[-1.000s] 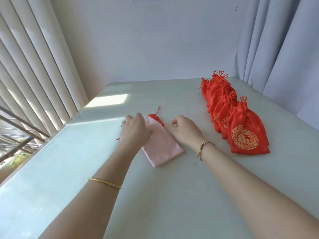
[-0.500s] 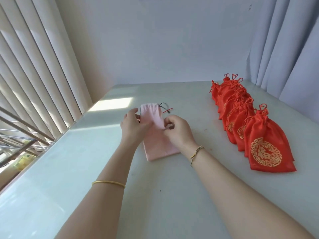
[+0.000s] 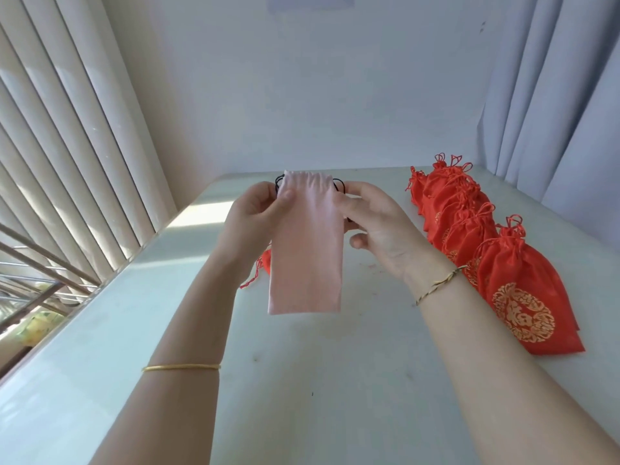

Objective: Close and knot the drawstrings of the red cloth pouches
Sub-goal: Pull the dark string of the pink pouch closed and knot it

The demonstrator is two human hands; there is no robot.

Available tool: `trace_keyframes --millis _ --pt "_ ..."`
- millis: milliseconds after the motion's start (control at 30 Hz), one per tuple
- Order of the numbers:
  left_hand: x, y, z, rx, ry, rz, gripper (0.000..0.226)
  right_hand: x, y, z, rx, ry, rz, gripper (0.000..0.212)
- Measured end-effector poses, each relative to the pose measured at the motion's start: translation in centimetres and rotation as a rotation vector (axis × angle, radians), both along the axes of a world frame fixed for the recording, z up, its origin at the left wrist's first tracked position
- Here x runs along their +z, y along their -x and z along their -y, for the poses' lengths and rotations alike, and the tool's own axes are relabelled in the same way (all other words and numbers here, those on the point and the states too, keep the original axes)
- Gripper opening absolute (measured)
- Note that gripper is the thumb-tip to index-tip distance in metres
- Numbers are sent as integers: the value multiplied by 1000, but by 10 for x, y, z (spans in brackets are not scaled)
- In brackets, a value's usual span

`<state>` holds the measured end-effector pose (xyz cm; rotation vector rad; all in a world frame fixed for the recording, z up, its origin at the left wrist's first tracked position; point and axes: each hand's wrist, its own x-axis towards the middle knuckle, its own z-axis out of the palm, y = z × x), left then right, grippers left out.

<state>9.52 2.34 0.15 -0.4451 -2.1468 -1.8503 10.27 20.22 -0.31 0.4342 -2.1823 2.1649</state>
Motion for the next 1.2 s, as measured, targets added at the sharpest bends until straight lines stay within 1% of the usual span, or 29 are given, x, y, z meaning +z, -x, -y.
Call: trace_keyframes --millis 33,100,167,267,367,433,500,567,633,667,733,800,833,867,900,933,1000,1033,1067,1100,1133,1200 --pt "0 0 0 -7 -4 6 33 2 -2 2 -49 -51 -37 19" --pt "0 0 -1 -23 3 15 37 3 -2 5 -156 -78 -117 6" --pt "0 0 1 -10 58 16 35 4 -1 5 -222 -63 -124 11" --pt "3 -1 7 44 154 24 23 6 0 -2 -231 -14 -26 16" --pt "7 -4 11 68 214 45 20 5 0 -7 -235 22 22 16" --pt "9 -6 13 93 277 39 20 4 1 -11 -260 -30 4 15" --pt "11 -7 17 132 340 34 19 3 4 -19 -317 -172 -75 15" --pt "12 -7 21 167 368 31 21 3 5 -28 -350 -272 -135 21" --pt "12 -8 23 201 358 30 25 3 4 -34 -324 -270 -125 30" --pt "11 -8 24 218 347 36 29 3 4 -35 -297 -224 -95 33" --pt "11 -7 27 268 314 56 36 4 3 -38 -277 -40 12 36" --pt "9 -2 33 362 251 87 41 4 6 -44 -315 177 147 36" --pt "8 -1 35 396 176 116 43 3 8 -46 -340 257 211 36" --pt "9 0 34 391 55 152 44 2 9 -46 -356 307 265 35" --pt "11 0 32 334 -98 191 44 1 10 -45 -364 332 303 35" --pt "13 -1 27 222 -266 224 45 -1 11 -44 -367 337 326 35" --pt "21 -6 17 -84 -552 246 48 -1 10 -39 -367 325 338 34" --pt "26 -10 13 -224 -640 238 49 0 9 -37 -366 329 336 33" --pt "29 -12 9 -322 -691 230 50 2 7 -36 -363 344 328 32" --pt "32 -14 6 -373 -704 226 48 5 5 -35 -356 366 314 32" --pt "34 -16 2 -385 -675 230 43 9 3 -33 -344 387 293 31" --pt "35 -20 -5 -351 -496 225 26 19 -3 -29 -294 398 219 31"
